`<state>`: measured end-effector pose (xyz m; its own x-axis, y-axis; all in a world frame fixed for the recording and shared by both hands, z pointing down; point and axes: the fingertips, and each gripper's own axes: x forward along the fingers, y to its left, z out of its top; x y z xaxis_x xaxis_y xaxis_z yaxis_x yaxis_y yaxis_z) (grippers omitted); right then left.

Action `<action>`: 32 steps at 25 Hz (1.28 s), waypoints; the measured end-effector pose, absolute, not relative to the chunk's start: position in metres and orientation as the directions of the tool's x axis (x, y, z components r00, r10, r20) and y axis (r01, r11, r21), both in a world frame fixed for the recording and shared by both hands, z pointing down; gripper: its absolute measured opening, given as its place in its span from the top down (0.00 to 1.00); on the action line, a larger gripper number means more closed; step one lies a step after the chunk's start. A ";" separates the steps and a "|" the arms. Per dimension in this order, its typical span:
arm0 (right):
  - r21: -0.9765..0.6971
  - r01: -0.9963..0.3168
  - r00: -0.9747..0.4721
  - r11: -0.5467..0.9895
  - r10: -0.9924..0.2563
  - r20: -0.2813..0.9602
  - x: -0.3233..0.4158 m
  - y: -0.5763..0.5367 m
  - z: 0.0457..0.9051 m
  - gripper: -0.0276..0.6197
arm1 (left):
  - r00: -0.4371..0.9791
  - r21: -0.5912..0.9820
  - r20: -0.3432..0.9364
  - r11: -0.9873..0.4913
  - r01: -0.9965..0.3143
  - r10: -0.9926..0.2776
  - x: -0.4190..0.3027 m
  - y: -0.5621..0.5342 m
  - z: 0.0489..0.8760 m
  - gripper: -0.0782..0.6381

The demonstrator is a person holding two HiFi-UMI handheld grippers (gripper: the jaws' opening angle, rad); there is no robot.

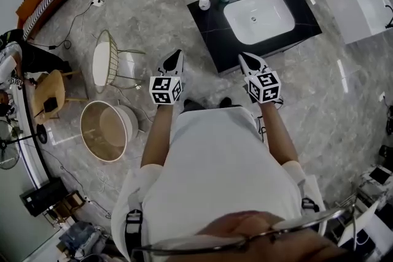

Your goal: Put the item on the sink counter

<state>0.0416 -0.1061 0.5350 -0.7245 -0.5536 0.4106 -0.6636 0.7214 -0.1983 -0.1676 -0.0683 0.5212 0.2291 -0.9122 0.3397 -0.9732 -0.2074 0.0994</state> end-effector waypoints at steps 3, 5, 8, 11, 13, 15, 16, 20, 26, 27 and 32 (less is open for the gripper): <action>-0.188 -0.678 -0.712 0.710 -0.572 0.406 0.031 -0.108 0.531 0.95 | 0.262 0.108 0.321 -0.239 -0.965 -0.910 -0.173 -0.067 0.512 0.88; -0.200 -0.688 -0.708 0.698 -0.583 0.399 0.022 -0.107 0.526 0.95 | 0.296 0.118 0.320 -0.273 -0.955 -0.900 -0.176 -0.061 0.507 0.88; -0.204 -0.684 -0.717 0.701 -0.592 0.368 0.007 -0.106 0.513 0.95 | 0.345 0.132 0.313 -0.320 -0.938 -0.885 -0.181 -0.055 0.498 0.88; -0.181 -0.663 -0.734 0.727 -0.582 0.349 -0.010 -0.107 0.506 0.95 | 0.355 0.138 0.302 -0.328 -0.935 -0.885 -0.194 -0.056 0.496 0.88; -0.182 -0.656 -0.741 0.733 -0.579 0.340 -0.018 -0.104 0.503 0.95 | 0.356 0.149 0.303 -0.325 -0.934 -0.884 -0.200 -0.056 0.499 0.88; -0.183 -0.657 -0.741 0.731 -0.584 0.331 -0.021 -0.103 0.500 0.95 | 0.362 0.150 0.302 -0.331 -0.932 -0.882 -0.204 -0.056 0.500 0.88; -0.180 -0.659 -0.740 0.731 -0.586 0.328 -0.023 -0.104 0.498 0.95 | 0.366 0.149 0.299 -0.335 -0.930 -0.881 -0.206 -0.057 0.499 0.88; -0.178 -0.664 -0.734 0.726 -0.589 0.337 -0.026 -0.106 0.494 0.95 | 0.373 0.157 0.293 -0.341 -0.927 -0.880 -0.211 -0.057 0.498 0.88; -0.173 -0.638 -0.749 0.750 -0.553 0.364 -0.035 -0.096 0.498 0.95 | 0.374 0.153 0.301 -0.343 -0.927 -0.877 -0.216 -0.055 0.502 0.88; -0.173 -0.635 -0.751 0.753 -0.550 0.366 -0.037 -0.094 0.498 0.95 | 0.373 0.152 0.301 -0.342 -0.927 -0.877 -0.217 -0.055 0.502 0.88; -0.170 -0.632 -0.754 0.757 -0.548 0.363 -0.038 -0.095 0.495 0.95 | 0.369 0.148 0.303 -0.339 -0.929 -0.879 -0.217 -0.055 0.501 0.89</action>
